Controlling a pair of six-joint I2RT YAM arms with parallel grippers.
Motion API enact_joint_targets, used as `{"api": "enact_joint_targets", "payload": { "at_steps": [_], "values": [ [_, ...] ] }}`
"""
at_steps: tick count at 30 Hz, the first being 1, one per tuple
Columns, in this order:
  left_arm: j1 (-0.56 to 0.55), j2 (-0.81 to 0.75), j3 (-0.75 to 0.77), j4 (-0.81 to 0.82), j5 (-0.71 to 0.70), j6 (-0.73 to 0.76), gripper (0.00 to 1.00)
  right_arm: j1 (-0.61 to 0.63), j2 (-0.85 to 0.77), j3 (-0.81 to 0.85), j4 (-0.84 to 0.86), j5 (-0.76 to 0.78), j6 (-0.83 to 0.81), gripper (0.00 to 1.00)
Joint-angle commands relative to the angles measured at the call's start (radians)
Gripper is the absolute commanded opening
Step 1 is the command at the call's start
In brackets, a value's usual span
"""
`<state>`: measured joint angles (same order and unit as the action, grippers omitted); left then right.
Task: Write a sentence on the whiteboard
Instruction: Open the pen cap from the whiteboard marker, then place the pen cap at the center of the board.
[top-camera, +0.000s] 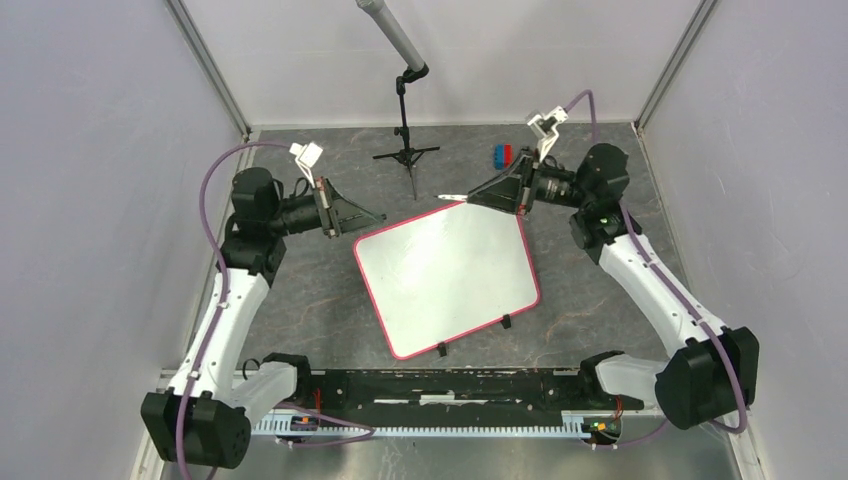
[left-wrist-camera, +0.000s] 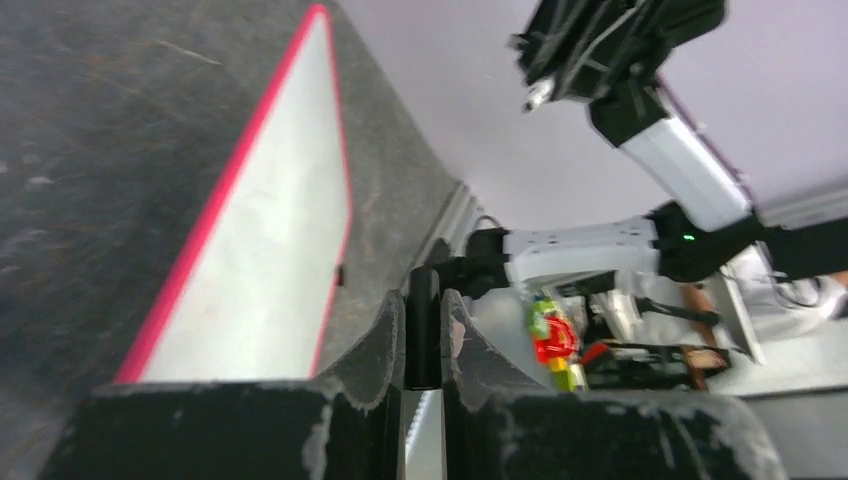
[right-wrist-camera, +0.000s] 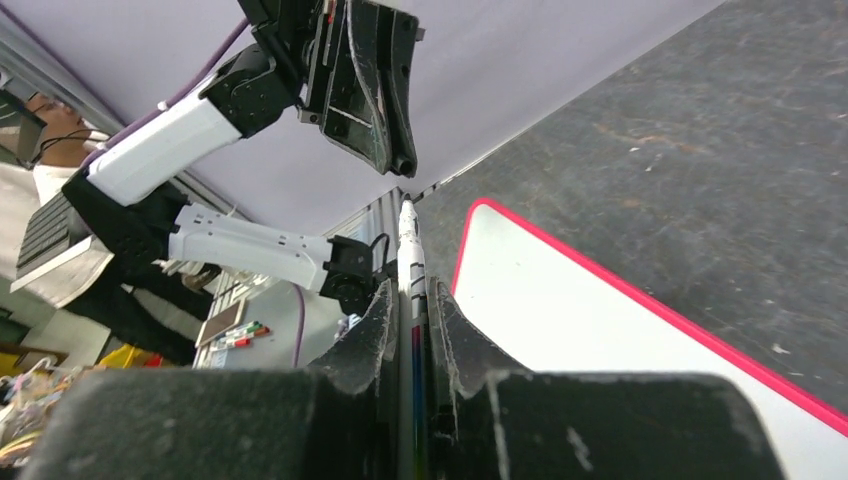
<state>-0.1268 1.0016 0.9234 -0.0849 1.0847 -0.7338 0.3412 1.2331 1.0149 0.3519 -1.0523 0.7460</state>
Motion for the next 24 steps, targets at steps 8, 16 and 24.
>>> {"api": "enact_joint_targets", "payload": {
  "at_steps": [8, 16, 24],
  "values": [
    [0.124, 0.202, 0.464, -0.973, -0.714, 0.965, 0.02, -0.146, -0.069, 0.094, -0.401, -0.055, -0.396, 0.0],
    [0.161, 0.32, 0.417, -1.066, -1.073, 1.178, 0.05, -0.147, -0.054, 0.205, -0.794, 0.027, -0.778, 0.0],
    [0.205, 0.457, 0.286, -1.049, -1.129, 1.244, 0.11, -0.147, -0.11, 0.149, -0.928, 0.049, -0.951, 0.0]
  ]
}}
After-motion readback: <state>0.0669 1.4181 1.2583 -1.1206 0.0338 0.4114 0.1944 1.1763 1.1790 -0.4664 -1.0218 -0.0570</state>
